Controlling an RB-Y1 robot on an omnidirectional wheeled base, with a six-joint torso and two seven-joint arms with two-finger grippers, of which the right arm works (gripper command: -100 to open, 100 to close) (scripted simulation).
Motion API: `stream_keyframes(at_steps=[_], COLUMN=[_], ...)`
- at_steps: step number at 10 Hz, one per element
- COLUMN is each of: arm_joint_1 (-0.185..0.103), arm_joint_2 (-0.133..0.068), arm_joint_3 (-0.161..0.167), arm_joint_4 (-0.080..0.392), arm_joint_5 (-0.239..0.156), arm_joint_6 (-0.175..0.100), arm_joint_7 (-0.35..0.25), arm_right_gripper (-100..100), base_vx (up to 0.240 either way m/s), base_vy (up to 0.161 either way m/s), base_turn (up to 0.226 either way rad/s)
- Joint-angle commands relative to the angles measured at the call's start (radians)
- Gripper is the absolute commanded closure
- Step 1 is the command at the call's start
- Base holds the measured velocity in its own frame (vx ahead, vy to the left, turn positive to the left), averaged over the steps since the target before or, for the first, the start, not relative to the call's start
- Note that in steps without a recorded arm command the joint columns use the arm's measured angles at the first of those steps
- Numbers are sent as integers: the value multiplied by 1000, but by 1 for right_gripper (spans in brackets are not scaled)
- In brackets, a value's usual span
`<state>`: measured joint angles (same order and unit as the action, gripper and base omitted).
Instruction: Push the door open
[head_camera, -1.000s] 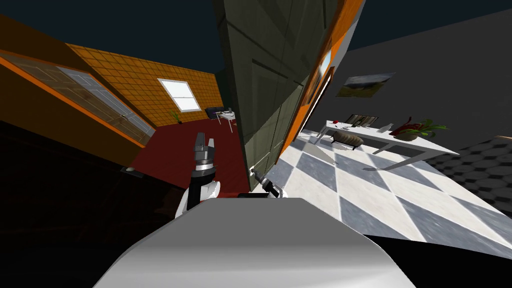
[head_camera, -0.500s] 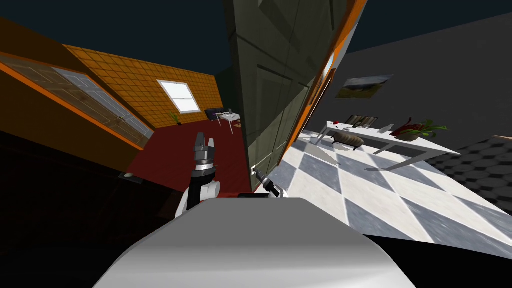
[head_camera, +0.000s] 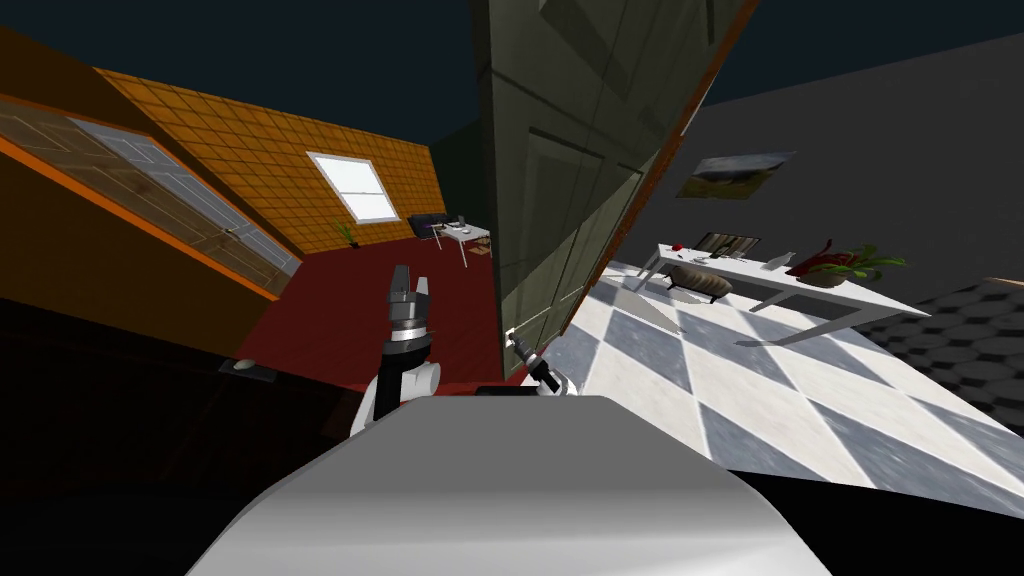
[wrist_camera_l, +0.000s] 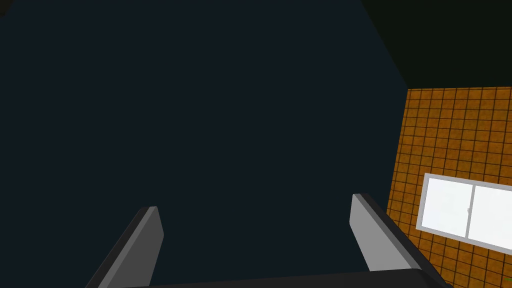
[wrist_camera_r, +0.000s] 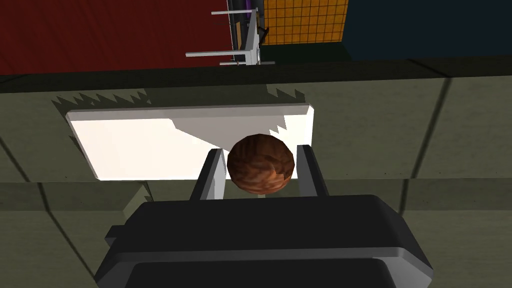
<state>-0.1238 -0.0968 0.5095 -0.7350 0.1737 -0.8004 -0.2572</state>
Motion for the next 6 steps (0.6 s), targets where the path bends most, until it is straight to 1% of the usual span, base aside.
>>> stream_keyframes(at_steps=[1, 3, 6], arm_joint_1=[-16, -18, -20], arm_joint_2=[3, 7, 13], arm_joint_3=[-36, -56, -87], arm_joint_4=[27, 33, 41], arm_joint_5=[-14, -22, -34], arm_joint_6=[-13, -11, -8], arm_joint_7=[18, 29, 47], arm_right_gripper=[100, 100, 100], base_vx=[85, 93, 92], base_vy=[90, 123, 98], base_turn=[-33, -36, -31])
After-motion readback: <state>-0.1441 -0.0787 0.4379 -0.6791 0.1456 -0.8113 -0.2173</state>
